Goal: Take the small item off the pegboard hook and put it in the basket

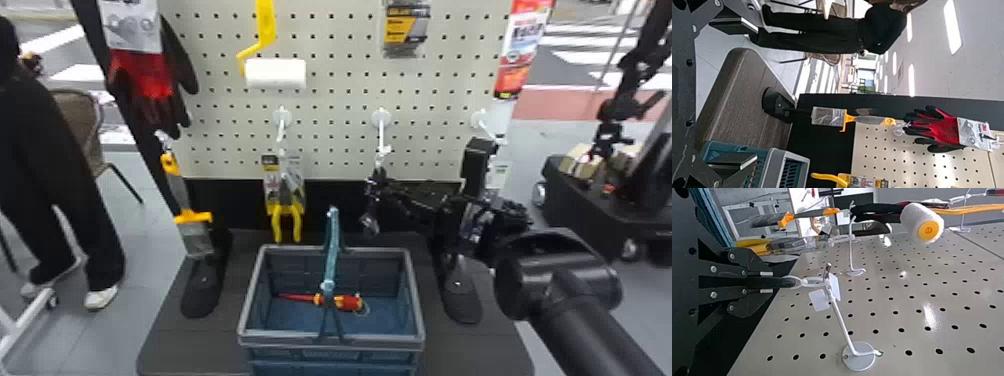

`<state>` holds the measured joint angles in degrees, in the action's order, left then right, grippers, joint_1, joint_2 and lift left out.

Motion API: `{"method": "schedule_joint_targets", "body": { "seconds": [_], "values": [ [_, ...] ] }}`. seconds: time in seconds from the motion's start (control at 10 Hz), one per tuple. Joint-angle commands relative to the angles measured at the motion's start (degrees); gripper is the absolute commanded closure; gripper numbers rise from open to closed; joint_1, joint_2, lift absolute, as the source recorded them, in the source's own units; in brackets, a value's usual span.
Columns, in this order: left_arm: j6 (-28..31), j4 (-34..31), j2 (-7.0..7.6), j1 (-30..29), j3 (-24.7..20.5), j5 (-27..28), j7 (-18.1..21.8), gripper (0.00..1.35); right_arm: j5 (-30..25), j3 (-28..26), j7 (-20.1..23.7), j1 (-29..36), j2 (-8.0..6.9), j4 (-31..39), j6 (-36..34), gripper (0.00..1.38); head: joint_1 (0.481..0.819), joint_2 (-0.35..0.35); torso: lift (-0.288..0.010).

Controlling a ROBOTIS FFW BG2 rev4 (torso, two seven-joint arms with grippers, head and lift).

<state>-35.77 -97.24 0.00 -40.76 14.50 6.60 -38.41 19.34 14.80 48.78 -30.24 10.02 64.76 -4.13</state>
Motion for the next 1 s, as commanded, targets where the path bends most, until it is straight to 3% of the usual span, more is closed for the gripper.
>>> {"method": "schedule_joint_targets", "body": {
  "seconds": [0.0,0.9],
  "values": [
    [0.0,0.0,-0.09,0.0,0.0,0.0,0.0,0.17,0.0,0.1,0.0,0.0,0.0,0.0,0.0,1.28,0.549,0.0,-0.1],
    [0.2,0.0,-0.09,-0.1,0.0,-0.1,0.0,0.17,0.4,-0.1,0.0,0.7,0.09,1.8,0.0,1.28,0.549,0.0,-0.1]
  ]
}}
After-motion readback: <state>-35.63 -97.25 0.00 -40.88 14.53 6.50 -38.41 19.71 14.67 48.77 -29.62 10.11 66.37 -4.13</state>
